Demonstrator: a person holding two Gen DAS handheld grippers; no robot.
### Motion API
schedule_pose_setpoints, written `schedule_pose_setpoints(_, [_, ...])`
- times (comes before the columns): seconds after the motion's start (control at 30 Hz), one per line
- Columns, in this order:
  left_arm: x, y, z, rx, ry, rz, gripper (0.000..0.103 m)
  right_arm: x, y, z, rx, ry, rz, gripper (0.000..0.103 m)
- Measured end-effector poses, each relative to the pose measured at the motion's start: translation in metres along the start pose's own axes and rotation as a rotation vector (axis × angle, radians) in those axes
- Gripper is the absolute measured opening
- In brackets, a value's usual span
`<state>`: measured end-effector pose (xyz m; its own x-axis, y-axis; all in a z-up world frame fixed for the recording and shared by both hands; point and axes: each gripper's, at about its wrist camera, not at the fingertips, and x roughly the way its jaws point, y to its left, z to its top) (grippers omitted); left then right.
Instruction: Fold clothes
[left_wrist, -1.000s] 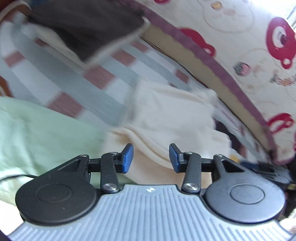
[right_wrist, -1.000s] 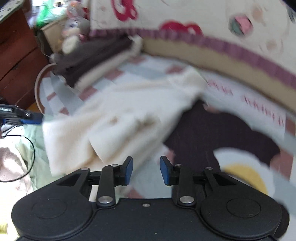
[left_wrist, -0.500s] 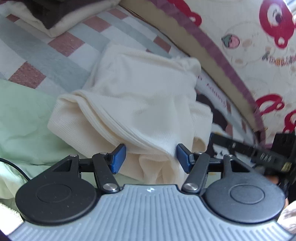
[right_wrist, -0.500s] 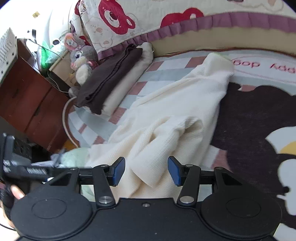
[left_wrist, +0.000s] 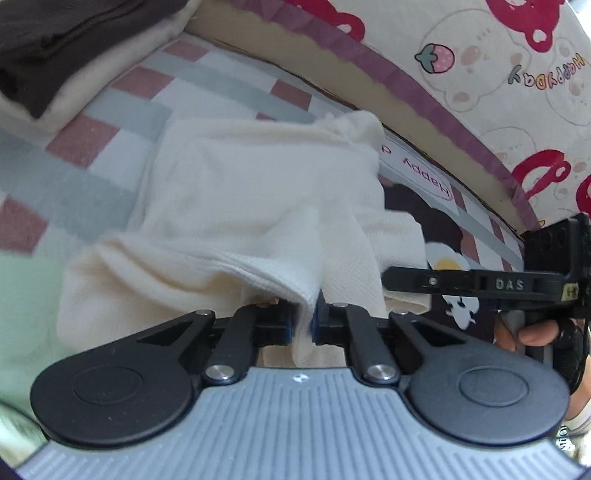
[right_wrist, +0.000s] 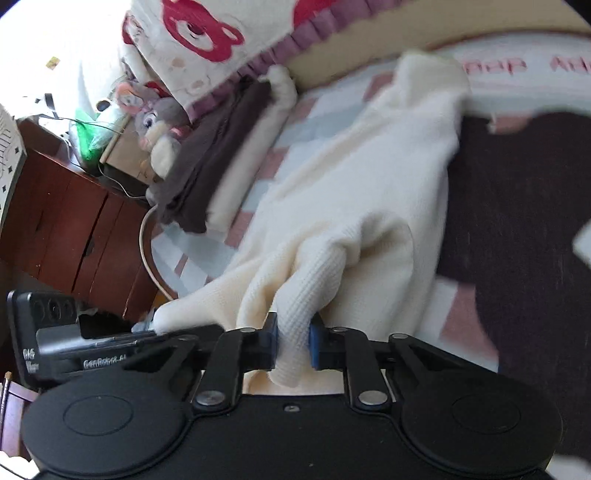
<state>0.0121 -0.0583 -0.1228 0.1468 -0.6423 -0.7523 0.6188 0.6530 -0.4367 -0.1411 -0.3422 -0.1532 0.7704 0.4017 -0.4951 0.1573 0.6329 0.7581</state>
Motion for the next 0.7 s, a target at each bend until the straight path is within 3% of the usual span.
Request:
schedule_pose_setpoints(0.1, [0.001, 0.016, 0.041, 0.016, -0.085, 0.045, 0.009, -0.005, -0.008, 0.018, 0.04, -0.074, 0.041, 0.017])
schedule_pose_setpoints(0.2, [0.012, 0.048, 0.075, -0.059, -0.117, 0.071, 0.018, -0.01, -0.018, 0.038, 0.074, -0.166, -0.034, 0.025])
schedule_pose_setpoints(0.27, [0.015, 0.069, 0.082, -0.133, -0.148, 0.02, 0.03, -0.013, -0.027, 0.044, 0.12, -0.187, -0.055, 0.028])
schedule_pose_setpoints(0.37, [0.008, 0.089, 0.076, -0.192, -0.256, -0.097, 0.038, -0.023, -0.035, 0.039, 0.171, -0.229, -0.032, 0.045])
schedule_pose_setpoints(0.5, [0.001, 0.095, 0.068, -0.09, -0.295, -0.127, 0.044, -0.034, -0.036, 0.027, 0.123, -0.228, -0.077, 0.046])
schedule_pose_setpoints(0.6, [0.004, 0.09, 0.07, 0.051, -0.268, -0.069, 0.049, -0.033, -0.028, 0.022, -0.007, -0.189, -0.171, 0.046])
schedule_pose_setpoints(0.7, [0.005, 0.092, 0.072, 0.077, -0.21, -0.1, 0.05, -0.027, -0.015, 0.019, -0.159, -0.126, -0.262, 0.046])
